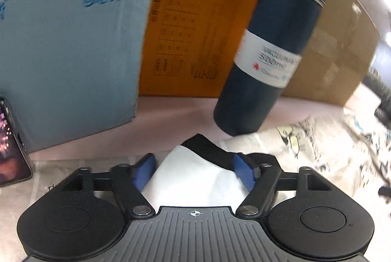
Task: Fold clothes
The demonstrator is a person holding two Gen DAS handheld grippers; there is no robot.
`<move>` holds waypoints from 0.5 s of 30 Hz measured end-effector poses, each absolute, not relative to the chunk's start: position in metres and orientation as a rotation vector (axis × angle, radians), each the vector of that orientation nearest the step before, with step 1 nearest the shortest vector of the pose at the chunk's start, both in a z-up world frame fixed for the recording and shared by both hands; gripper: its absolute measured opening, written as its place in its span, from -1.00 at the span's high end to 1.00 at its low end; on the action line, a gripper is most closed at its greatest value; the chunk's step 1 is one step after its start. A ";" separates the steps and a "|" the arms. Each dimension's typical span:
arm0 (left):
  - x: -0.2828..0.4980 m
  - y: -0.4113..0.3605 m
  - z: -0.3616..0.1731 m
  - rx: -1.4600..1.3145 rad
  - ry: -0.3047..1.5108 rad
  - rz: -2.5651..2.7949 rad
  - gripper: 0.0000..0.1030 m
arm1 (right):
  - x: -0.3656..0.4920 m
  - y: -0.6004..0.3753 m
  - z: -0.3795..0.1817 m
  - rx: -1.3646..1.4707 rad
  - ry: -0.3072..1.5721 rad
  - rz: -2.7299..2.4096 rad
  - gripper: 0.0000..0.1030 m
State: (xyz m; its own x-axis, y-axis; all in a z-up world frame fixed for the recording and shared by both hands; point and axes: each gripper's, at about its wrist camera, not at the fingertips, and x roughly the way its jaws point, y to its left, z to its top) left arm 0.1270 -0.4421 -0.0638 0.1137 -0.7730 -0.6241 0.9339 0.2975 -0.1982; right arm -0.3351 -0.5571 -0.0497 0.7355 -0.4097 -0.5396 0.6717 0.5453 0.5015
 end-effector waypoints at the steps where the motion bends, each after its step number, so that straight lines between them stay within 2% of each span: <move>1: 0.125 -0.443 -0.065 0.281 0.707 -1.278 0.76 | -0.333 -0.555 -0.050 0.736 0.389 -0.667 0.57; 2: 0.122 -0.441 -0.065 0.284 0.687 -1.276 0.90 | -0.332 -0.554 -0.050 0.722 0.393 -0.669 0.71; 5: 0.115 -0.433 -0.062 0.278 0.603 -1.254 0.96 | -0.326 -0.550 -0.047 0.658 0.398 -0.695 0.89; 8: 0.116 -0.423 -0.050 0.212 0.454 -1.158 0.97 | -0.319 -0.546 -0.043 0.588 0.399 -0.726 0.91; 12: 0.114 -0.444 -0.061 0.328 0.465 -1.104 0.96 | -0.308 -0.542 -0.038 0.493 0.405 -0.768 0.92; 15: 0.112 -0.463 -0.076 0.427 0.523 -1.071 0.94 | -0.294 -0.543 -0.044 0.427 0.490 -0.816 0.92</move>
